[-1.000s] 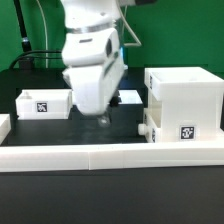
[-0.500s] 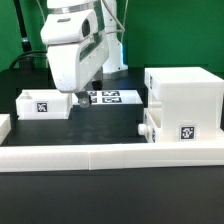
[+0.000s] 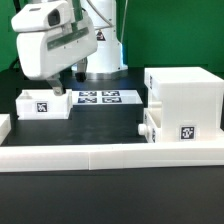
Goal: Assemble drawer
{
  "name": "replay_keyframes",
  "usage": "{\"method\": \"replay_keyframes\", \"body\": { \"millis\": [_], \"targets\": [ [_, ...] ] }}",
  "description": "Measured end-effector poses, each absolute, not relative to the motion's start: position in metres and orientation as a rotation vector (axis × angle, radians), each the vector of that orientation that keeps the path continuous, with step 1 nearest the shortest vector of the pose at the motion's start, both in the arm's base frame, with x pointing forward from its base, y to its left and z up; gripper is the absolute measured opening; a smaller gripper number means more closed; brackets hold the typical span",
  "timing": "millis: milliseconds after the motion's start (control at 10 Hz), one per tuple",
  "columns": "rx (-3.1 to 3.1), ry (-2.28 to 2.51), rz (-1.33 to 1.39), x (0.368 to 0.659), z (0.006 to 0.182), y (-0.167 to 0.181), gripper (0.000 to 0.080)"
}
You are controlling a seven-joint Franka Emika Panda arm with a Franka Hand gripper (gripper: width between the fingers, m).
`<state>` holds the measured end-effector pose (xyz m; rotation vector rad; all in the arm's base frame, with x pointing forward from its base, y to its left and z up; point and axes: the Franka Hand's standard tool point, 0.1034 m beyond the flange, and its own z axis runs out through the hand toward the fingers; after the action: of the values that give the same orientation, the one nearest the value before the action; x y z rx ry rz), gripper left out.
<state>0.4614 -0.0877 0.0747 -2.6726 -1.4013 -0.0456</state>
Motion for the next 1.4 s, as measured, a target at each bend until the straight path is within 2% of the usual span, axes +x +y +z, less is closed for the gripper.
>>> {"method": "replay_keyframes", "body": {
  "millis": [600,800,1000,1400],
  "targets": [
    [-2.896,-0.851,-0.014,0.46,0.075,-0.088,0.0649],
    [-3.003,-0.587,-0.048,0.447,0.071,-0.098,0.0649],
    [-3.036,-0.532,-0.075,0.436,0.069,-0.093,0.0649],
    [-3.033,-0.533,-0.071,0.436,0.069,-0.093,0.0649]
  ]
}}
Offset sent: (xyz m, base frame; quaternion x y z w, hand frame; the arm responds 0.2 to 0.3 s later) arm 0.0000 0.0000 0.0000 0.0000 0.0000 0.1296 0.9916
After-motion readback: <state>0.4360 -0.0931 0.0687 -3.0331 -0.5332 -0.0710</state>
